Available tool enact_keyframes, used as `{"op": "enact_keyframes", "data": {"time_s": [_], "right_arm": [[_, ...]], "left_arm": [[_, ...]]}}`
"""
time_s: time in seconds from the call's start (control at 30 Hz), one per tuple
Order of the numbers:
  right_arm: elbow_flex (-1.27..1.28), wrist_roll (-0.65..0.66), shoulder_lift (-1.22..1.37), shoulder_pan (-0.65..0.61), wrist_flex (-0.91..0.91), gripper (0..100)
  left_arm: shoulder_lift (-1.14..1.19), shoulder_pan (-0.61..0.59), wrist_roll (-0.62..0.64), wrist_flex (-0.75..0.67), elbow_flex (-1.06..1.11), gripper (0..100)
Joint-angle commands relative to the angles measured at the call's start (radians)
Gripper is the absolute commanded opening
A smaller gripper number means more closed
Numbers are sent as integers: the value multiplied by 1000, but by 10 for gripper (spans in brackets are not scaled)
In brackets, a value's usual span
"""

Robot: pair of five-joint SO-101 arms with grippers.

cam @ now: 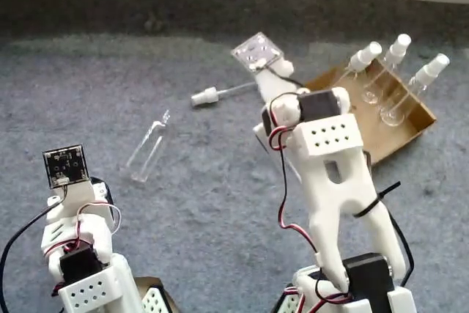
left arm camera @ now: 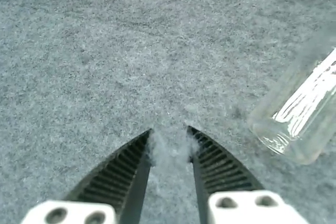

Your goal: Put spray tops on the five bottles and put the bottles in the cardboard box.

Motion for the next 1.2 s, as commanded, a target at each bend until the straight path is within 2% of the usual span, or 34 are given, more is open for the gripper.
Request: {"op": "enact_keyframes", "data": {"time_s": [0.0,0.23,0.37,0.53,0.63,0.73,0.93,1.17], "right_arm": [[151,58,-44,12,-177,6],[484,164,-44,7,-532,7],[591,161,-44,5,-595,20],[615,160,-44,-27,-590,200],[615,160,-53,-51,-588,270],[585,160,-54,-61,-544,288],[392,101,-54,-61,-321,289],[180,101,-56,-65,-38,288]], "left_arm": [[-12,21,-9,-23,-2,84],[-12,21,-9,-23,-2,84],[-12,21,-9,-23,-1,84],[-12,22,-9,-23,-1,84],[-12,22,-9,-23,-1,84],[-12,22,-9,-23,-1,84],[-12,22,-9,-25,-1,84],[-12,22,-9,-25,-1,84]]}}
